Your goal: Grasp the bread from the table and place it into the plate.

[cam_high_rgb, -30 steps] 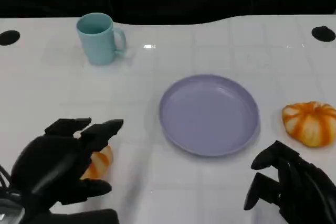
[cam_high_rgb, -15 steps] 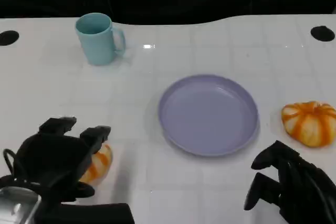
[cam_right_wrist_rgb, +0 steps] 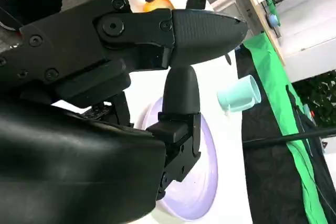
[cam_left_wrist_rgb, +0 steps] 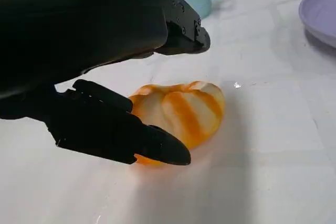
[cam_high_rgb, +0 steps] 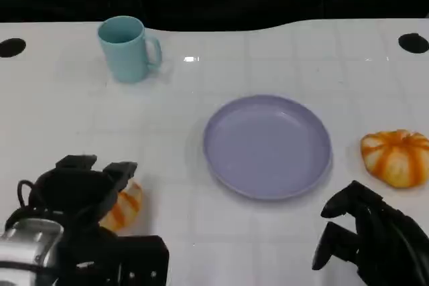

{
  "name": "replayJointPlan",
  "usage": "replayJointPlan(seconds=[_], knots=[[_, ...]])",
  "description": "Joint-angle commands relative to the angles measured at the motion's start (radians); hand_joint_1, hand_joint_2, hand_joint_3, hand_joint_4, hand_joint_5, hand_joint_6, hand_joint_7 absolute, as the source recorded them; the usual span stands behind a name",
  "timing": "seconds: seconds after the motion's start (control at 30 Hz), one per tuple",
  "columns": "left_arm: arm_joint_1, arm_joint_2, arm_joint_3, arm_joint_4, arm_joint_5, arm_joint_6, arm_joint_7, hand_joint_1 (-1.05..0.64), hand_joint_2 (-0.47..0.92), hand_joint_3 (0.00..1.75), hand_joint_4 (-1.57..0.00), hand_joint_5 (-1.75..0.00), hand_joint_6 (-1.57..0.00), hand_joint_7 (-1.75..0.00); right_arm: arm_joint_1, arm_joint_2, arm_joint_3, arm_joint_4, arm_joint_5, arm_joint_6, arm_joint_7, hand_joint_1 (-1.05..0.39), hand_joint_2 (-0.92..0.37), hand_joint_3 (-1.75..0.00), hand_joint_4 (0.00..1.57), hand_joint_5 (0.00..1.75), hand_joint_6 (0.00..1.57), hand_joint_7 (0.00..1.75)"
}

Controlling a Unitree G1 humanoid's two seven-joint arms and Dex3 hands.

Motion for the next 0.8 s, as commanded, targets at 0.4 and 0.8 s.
replayJointPlan(seconds=[0.4,0.8], knots=[[-0.186,0.013,-0.086,0.364,-0.086,-0.024,0.110,-0.48,0.87,0.00,-0.03,-0.10,-0.14,0.00,0.007,-0.010,-0.008,-0.014,0.015,0.004,0.004,-0.53,-0.92,-0.49,0.61,1.75,0.39,1.69],[-0.206,0.014,-0.068,0.532,-0.274,-0.188,0.277,-0.21,0.92,0.19,-0.42,-0.26,-0.36,-0.06,0.009,-0.009,-0.015,-0.017,0.024,0.006,0.001,-0.53,-0.92,-0.48,0.62,1.75,0.40,1.67]])
